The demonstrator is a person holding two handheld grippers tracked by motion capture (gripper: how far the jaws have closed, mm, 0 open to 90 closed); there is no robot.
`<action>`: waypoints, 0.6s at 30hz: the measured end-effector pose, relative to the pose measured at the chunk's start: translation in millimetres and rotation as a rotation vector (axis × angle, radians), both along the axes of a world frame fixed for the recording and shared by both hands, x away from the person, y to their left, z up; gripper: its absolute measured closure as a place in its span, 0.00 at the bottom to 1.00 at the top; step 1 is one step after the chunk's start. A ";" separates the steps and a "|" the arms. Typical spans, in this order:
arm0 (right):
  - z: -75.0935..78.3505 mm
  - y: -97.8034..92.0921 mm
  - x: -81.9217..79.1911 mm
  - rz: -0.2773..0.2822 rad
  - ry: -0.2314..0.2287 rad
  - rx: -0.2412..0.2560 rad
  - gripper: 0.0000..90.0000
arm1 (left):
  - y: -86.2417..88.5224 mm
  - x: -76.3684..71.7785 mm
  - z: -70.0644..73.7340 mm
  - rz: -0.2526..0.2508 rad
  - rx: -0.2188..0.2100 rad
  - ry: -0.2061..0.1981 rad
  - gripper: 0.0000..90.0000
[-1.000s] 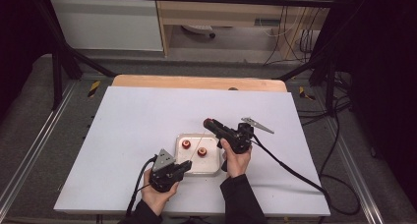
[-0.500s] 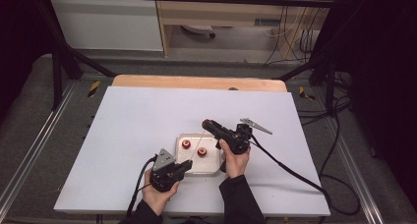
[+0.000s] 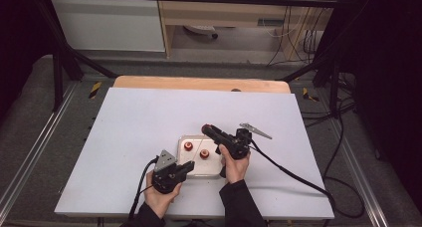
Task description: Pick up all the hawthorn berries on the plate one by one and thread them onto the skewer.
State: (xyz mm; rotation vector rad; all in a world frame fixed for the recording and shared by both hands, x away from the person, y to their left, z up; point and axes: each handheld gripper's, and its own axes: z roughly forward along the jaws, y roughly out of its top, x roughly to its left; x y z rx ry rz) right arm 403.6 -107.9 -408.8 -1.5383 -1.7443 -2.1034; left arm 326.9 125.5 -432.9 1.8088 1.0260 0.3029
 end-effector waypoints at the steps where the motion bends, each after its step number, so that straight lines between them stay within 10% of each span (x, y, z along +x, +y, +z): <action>1: -0.3 0.2 -0.3 0.001 -0.004 0.002 0.68 | -0.2 0.3 -0.2 0.000 0.000 0.003 0.98; 18: -4.7 4.4 -4.8 0.012 0.012 0.026 0.68 | -4.3 0.2 -1.9 0.003 0.012 0.006 0.98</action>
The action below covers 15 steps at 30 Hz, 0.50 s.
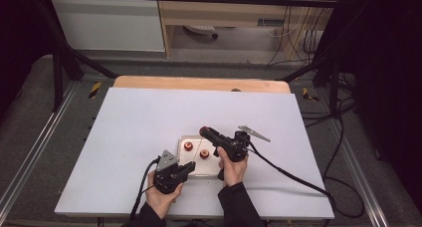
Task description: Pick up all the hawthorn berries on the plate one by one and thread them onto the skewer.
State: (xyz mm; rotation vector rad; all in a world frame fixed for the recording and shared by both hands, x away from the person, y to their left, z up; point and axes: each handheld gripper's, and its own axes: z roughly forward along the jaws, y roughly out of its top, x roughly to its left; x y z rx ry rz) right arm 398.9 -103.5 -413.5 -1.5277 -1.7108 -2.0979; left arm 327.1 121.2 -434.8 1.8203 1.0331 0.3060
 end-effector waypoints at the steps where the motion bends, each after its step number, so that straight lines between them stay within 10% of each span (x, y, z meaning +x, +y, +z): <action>1: 0.0 -0.1 -0.1 0.003 0.003 0.001 0.68 | -0.1 -0.1 0.2 0.002 -0.004 -0.001 0.98; 15: -10.0 5.2 -2.4 0.052 0.029 -0.027 0.69 | 5.4 5.0 7.1 0.005 -0.006 -0.004 0.98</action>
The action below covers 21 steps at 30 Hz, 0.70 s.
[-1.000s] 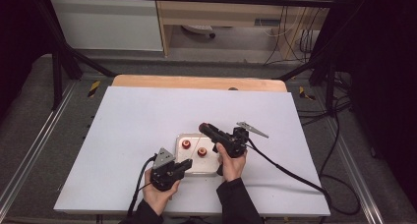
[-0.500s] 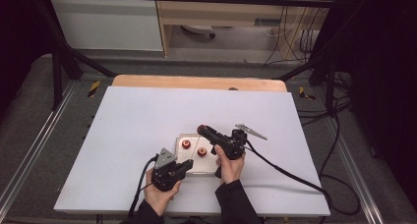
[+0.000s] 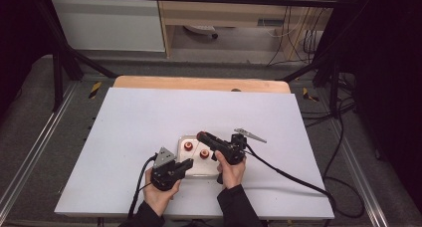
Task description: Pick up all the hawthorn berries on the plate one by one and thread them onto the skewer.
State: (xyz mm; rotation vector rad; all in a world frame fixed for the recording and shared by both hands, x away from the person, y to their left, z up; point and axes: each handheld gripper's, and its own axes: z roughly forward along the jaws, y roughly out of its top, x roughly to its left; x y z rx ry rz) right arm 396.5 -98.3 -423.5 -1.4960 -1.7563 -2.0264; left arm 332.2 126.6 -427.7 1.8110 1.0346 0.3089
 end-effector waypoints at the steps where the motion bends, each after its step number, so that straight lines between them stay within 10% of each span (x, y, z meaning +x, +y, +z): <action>1: -1.7 0.8 -1.6 0.009 0.002 -0.012 0.69 | -0.8 0.1 -0.1 0.000 0.003 -0.002 0.98; 21: -21.2 13.5 -25.8 0.075 0.010 -0.082 0.68 | -3.8 7.3 -5.0 -0.017 0.030 -0.001 0.98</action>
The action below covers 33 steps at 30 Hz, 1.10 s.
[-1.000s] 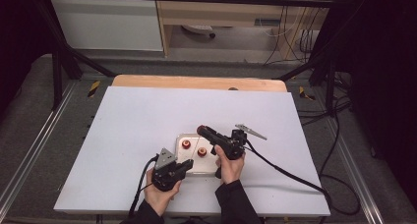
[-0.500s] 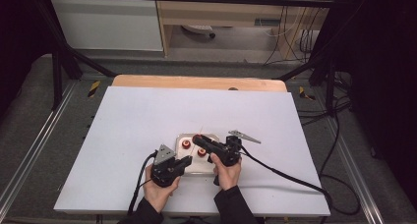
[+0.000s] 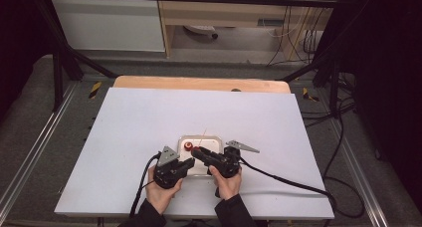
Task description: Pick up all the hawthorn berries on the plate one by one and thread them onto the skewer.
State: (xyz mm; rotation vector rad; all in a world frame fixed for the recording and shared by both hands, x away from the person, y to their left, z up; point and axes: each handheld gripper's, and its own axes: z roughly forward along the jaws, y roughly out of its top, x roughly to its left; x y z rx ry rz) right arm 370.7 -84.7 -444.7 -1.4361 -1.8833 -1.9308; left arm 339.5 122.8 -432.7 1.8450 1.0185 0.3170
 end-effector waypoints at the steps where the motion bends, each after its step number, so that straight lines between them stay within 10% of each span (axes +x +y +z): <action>1: -0.6 0.4 -0.8 0.001 0.000 -0.003 0.68 | 0.1 0.2 -0.2 -0.003 0.002 0.003 0.98; 18: 18.6 -15.4 -0.7 0.020 -0.063 -0.208 0.34 | 29.5 -3.2 -0.4 -0.057 0.083 -0.025 0.98; 27: 25.0 -27.7 13.8 0.070 -0.034 -0.413 0.22 | 53.4 -6.4 2.2 -0.094 0.157 -0.029 0.98; 33: 40.8 -21.3 23.9 0.156 -0.073 -0.643 0.26 | 65.5 -7.9 0.3 -0.108 0.167 -0.027 0.98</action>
